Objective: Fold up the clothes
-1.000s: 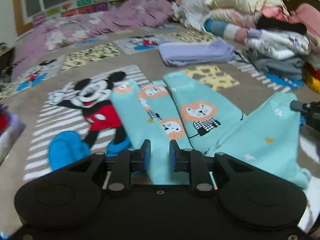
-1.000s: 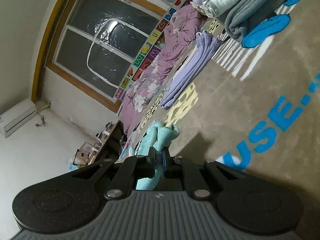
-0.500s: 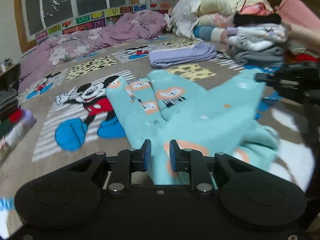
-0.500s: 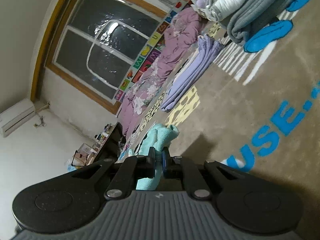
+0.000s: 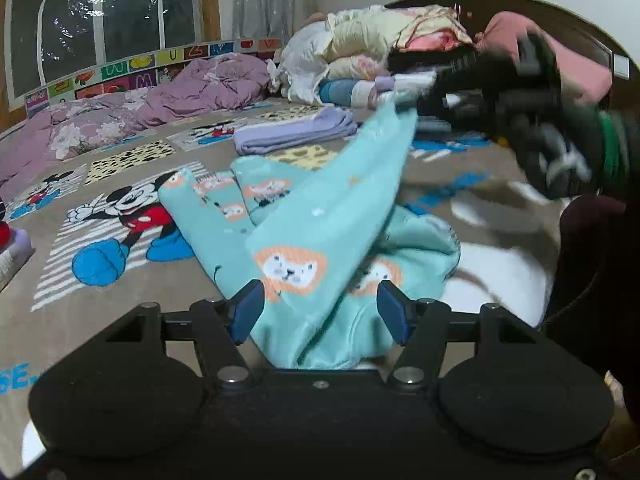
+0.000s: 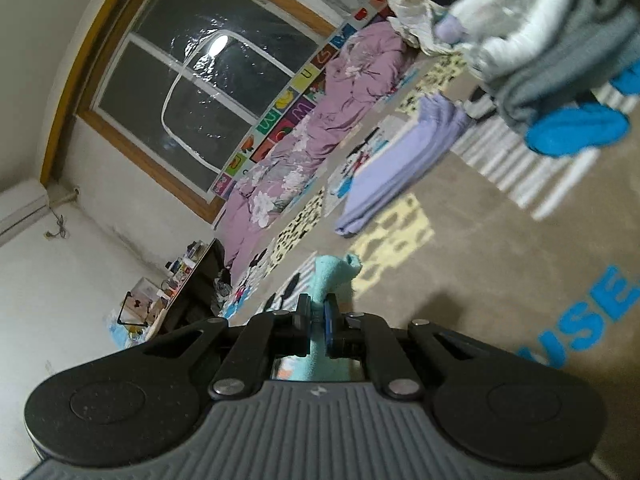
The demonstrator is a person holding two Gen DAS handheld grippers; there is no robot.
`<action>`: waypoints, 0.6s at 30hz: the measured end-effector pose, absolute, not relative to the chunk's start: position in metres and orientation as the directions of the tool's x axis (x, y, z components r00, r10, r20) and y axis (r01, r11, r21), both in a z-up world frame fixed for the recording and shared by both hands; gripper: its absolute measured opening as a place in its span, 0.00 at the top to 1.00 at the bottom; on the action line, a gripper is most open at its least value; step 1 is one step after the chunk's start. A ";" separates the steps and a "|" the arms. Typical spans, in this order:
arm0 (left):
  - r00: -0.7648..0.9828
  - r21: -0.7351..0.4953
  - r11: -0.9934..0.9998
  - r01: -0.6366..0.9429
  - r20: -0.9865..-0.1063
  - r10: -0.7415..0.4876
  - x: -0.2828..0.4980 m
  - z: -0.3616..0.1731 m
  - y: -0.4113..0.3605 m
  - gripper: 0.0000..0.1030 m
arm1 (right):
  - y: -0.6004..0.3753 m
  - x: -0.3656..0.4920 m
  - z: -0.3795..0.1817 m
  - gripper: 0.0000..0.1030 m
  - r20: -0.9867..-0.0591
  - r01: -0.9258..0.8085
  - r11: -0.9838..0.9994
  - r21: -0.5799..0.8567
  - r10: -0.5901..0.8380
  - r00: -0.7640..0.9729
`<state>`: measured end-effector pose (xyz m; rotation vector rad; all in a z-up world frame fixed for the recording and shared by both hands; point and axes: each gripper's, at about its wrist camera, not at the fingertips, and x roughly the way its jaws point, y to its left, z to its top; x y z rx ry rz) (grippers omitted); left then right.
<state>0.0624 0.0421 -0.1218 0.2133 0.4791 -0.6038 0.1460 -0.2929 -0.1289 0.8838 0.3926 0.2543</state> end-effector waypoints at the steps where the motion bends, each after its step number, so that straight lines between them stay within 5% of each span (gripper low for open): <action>1: 0.712 0.036 0.806 0.591 -0.492 -0.501 0.066 -0.125 0.042 0.40 | -0.289 0.148 -0.122 0.92 -0.228 -0.057 0.617 0.785 0.373 0.899; 11: 0.672 -0.099 0.825 0.557 -0.529 -0.518 0.081 -0.145 0.048 0.66 | -0.245 0.185 -0.069 0.92 -0.266 -0.074 0.693 0.717 0.370 0.890; 18: 0.612 -0.312 0.787 0.532 -0.501 -0.612 0.092 -0.147 0.072 0.69 | -0.187 0.236 -0.037 0.92 -0.325 -0.119 0.780 0.614 0.388 0.863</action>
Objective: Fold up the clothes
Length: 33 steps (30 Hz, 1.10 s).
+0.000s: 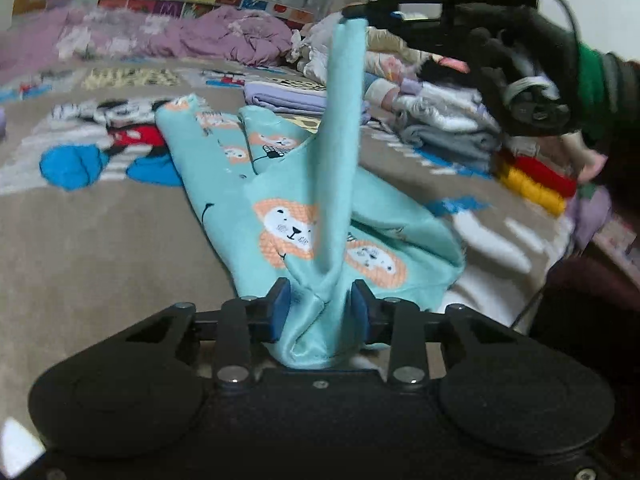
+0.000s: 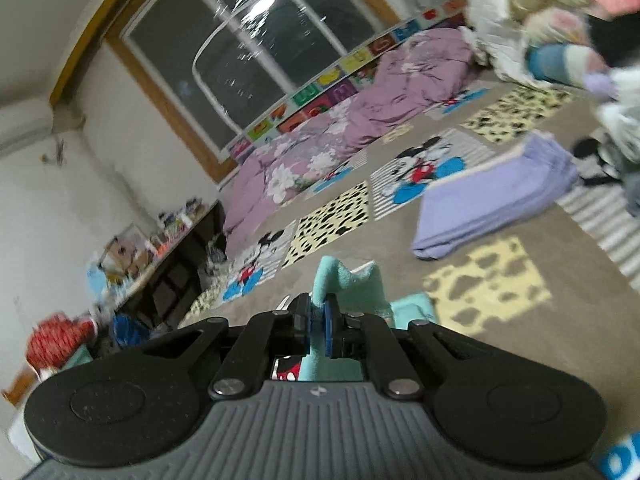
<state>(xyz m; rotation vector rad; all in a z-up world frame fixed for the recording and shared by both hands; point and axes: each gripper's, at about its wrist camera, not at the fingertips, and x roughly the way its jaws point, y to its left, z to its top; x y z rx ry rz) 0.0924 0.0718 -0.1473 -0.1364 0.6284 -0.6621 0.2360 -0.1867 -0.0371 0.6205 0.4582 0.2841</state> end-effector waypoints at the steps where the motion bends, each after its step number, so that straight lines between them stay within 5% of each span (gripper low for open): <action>1: 0.603 -0.342 0.777 0.528 -0.493 -0.627 0.094 -0.148 0.075 0.69 | -0.178 0.244 -0.035 0.92 -0.338 -0.123 0.790 0.600 0.390 0.856; 11: 0.536 -0.564 0.681 0.468 -0.431 -0.726 0.106 -0.155 0.099 0.69 | -0.097 0.308 -0.032 0.92 -0.471 -0.162 0.877 0.452 0.390 0.791; 33: 0.475 -0.727 0.584 0.360 -0.396 -0.786 0.118 -0.164 0.125 0.73 | -0.009 0.385 -0.102 0.90 -0.701 -0.212 0.946 0.248 0.325 0.635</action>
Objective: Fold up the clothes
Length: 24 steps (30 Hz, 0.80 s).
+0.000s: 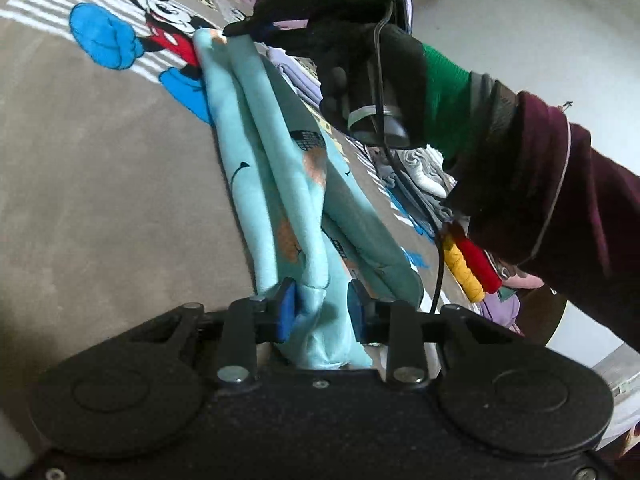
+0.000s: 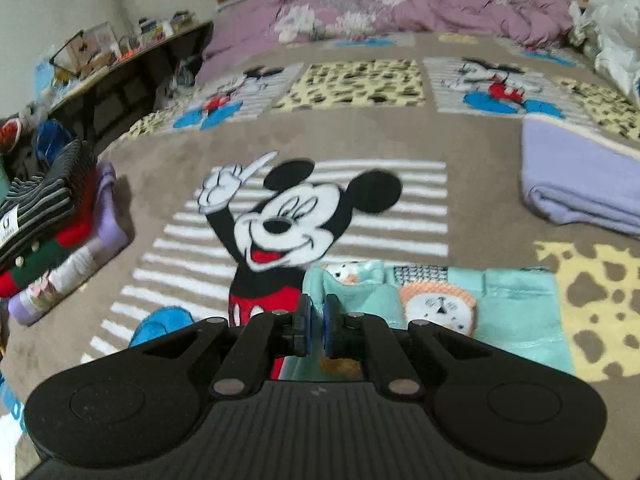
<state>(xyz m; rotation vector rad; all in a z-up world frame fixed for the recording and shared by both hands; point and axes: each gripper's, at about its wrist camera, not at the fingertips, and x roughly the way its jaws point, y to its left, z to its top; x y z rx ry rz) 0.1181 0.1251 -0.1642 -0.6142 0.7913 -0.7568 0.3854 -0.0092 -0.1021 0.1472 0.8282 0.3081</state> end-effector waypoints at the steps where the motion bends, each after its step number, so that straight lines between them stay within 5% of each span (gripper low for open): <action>1: 0.475 -0.733 0.581 0.355 -0.393 -0.787 0.118 -0.164 0.126 0.73 | -0.015 0.386 -0.099 0.87 -0.679 -0.203 0.937 0.285 0.347 0.647; 6: 0.484 -0.750 0.570 0.336 -0.381 -0.788 0.116 -0.164 0.133 0.73 | -0.053 0.387 -0.081 0.71 -0.581 -0.171 0.904 0.393 0.388 0.715; 13: 0.484 -0.753 0.570 0.329 -0.384 -0.786 0.113 -0.165 0.131 0.73 | -0.072 0.391 -0.110 0.69 -0.684 -0.199 0.910 0.363 0.405 0.607; 14: 0.486 -0.750 0.574 0.328 -0.387 -0.784 0.113 -0.164 0.132 0.73 | -0.071 0.390 -0.114 0.70 -0.686 -0.210 0.904 0.372 0.420 0.594; 16: 0.490 -0.745 0.583 0.325 -0.394 -0.777 0.112 -0.164 0.134 0.79 | -0.068 0.384 -0.113 0.90 -0.673 -0.237 0.903 0.358 0.425 0.605; 24: 0.471 -0.772 0.571 0.280 -0.408 -0.782 0.120 -0.169 0.133 0.84 | -0.056 0.385 -0.112 0.91 -0.677 -0.258 0.919 0.297 0.394 0.622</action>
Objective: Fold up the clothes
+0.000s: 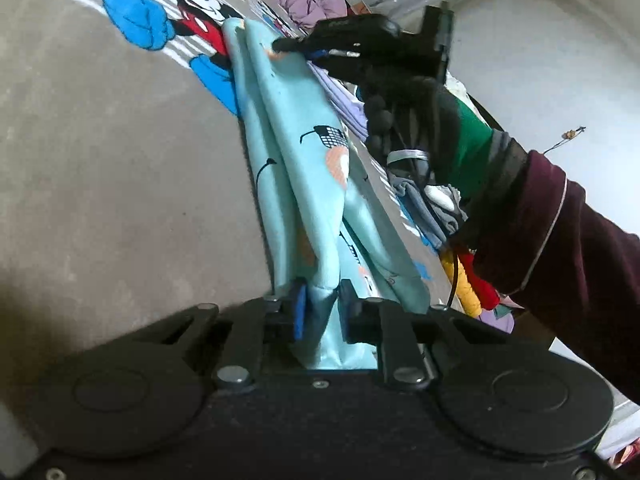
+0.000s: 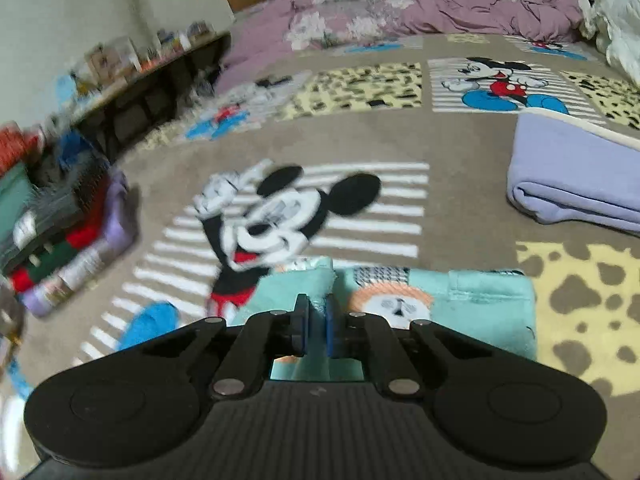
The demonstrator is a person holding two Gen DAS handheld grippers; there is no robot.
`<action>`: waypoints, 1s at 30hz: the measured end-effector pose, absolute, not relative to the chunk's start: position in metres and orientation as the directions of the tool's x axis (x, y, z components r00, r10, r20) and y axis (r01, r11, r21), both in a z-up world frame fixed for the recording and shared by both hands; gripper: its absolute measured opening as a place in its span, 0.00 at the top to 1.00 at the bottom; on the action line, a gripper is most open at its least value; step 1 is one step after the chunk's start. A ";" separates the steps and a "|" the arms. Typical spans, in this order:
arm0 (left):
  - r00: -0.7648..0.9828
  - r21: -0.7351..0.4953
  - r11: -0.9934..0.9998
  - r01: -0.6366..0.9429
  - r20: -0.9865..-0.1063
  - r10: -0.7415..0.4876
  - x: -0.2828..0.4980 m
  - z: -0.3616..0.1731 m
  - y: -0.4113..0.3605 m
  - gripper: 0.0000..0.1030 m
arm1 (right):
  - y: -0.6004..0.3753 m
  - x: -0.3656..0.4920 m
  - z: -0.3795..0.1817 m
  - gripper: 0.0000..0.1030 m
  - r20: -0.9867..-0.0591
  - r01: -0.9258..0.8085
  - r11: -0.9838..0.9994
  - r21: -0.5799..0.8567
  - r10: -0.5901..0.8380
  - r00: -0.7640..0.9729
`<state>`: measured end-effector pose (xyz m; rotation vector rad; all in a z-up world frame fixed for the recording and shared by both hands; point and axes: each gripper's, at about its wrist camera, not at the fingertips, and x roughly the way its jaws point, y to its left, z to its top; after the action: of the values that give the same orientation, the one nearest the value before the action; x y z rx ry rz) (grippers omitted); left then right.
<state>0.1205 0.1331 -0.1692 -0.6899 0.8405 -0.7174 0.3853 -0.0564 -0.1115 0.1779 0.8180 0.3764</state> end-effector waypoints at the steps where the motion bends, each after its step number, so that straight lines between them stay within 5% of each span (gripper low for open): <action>1: 0.471 -0.771 0.572 0.280 -0.409 -0.782 0.120 -0.169 0.134 0.84 | -0.055 0.387 -0.114 0.91 -0.690 -0.252 0.926 0.281 0.378 0.618; 8: 0.471 -0.739 0.599 0.308 -0.428 -0.771 0.121 -0.158 0.135 0.82 | -0.059 0.382 -0.119 0.90 -0.673 -0.232 0.934 0.271 0.356 0.649; 9: 0.479 -0.728 0.605 0.322 -0.426 -0.767 0.119 -0.152 0.136 0.78 | -0.059 0.383 -0.119 0.86 -0.678 -0.228 0.933 0.278 0.359 0.641; 11: 0.504 -0.707 0.615 0.349 -0.413 -0.759 0.115 -0.139 0.144 0.52 | -0.066 0.381 -0.112 0.84 -0.657 -0.206 0.925 0.320 0.373 0.655; 16: 0.669 -0.691 0.641 0.333 -0.306 -0.678 0.107 -0.116 0.183 0.57 | -0.085 0.340 -0.075 0.82 -0.544 -0.280 0.904 0.321 0.419 0.727; 17: 0.693 -0.687 0.648 0.328 -0.291 -0.659 0.108 -0.112 0.187 0.67 | -0.084 0.328 -0.075 0.82 -0.545 -0.311 0.898 0.310 0.436 0.716; 22: 0.686 -0.596 0.670 0.443 -0.256 -0.681 0.116 -0.095 0.152 0.73 | -0.080 0.268 -0.079 0.82 -0.563 -0.447 0.858 0.255 0.507 0.652; 26: 0.602 -0.454 0.763 0.460 -0.473 -0.644 0.127 -0.115 0.107 0.75 | -0.077 0.240 -0.101 0.82 -0.595 -0.482 0.848 0.219 0.508 0.623; 30: 0.589 -0.384 0.799 0.462 -0.542 -0.600 0.130 -0.126 0.092 0.76 | -0.078 0.246 -0.130 0.84 -0.650 -0.436 0.871 0.225 0.467 0.599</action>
<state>0.1297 0.0916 -0.1263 -0.2116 0.7079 -0.6238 0.2460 -0.0776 -0.1297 0.0439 0.7660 0.5240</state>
